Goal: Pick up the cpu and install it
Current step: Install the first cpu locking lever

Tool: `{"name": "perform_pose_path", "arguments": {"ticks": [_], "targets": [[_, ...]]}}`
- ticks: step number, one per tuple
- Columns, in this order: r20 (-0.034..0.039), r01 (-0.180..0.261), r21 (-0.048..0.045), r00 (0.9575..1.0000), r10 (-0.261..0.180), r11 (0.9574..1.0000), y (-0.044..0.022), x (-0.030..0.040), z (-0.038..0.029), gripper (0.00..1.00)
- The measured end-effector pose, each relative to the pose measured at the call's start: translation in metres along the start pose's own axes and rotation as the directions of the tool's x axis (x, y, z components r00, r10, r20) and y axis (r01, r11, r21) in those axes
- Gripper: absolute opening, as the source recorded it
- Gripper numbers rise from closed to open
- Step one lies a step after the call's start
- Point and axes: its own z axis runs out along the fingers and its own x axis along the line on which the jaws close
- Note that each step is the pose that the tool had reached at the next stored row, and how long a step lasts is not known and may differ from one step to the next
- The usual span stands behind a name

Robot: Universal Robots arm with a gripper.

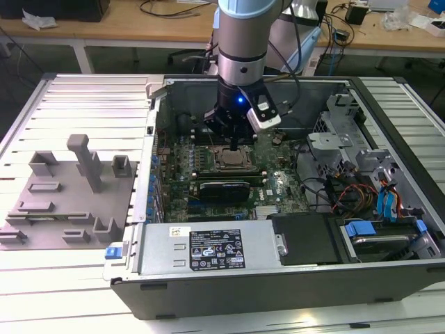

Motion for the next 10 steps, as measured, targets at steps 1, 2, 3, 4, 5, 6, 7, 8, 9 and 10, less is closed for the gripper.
{"name": "perform_pose_path", "arguments": {"ticks": [1,2,3,4,5,6,7,8,9,10], "targets": [[0.0,0.0,0.0,1.0,0.0,1.0,0.0,0.0,0.0,0.11],[0.0,0.0,-0.0001,1.0,0.0,1.0,0.0,0.0,0.0,0.11],[0.0,0.0,0.0,1.0,0.0,1.0,0.0,0.0,-0.0001,0.11],[0.0,0.0,-0.0001,1.0,0.0,1.0,0.0,0.0,-0.0001,0.11],[0.0,0.0,-0.0001,1.0,0.0,1.0,0.0,0.0,-0.0002,0.11],[0.0,0.0,0.0,1.0,0.0,1.0,0.0,0.0,-0.0002,0.11],[0.0,0.0,0.0,1.0,0.0,1.0,0.0,0.0,-0.0002,0.11],[0.0,0.0,0.0,1.0,0.0,1.0,0.0,0.0,-0.0003,0.11],[0.0,0.0,0.0,1.0,0.0,1.0,0.0,0.0,-0.0003,0.11],[0.0,0.0,0.0,1.0,0.0,1.0,0.0,0.0,-0.0003,0.11]]}}
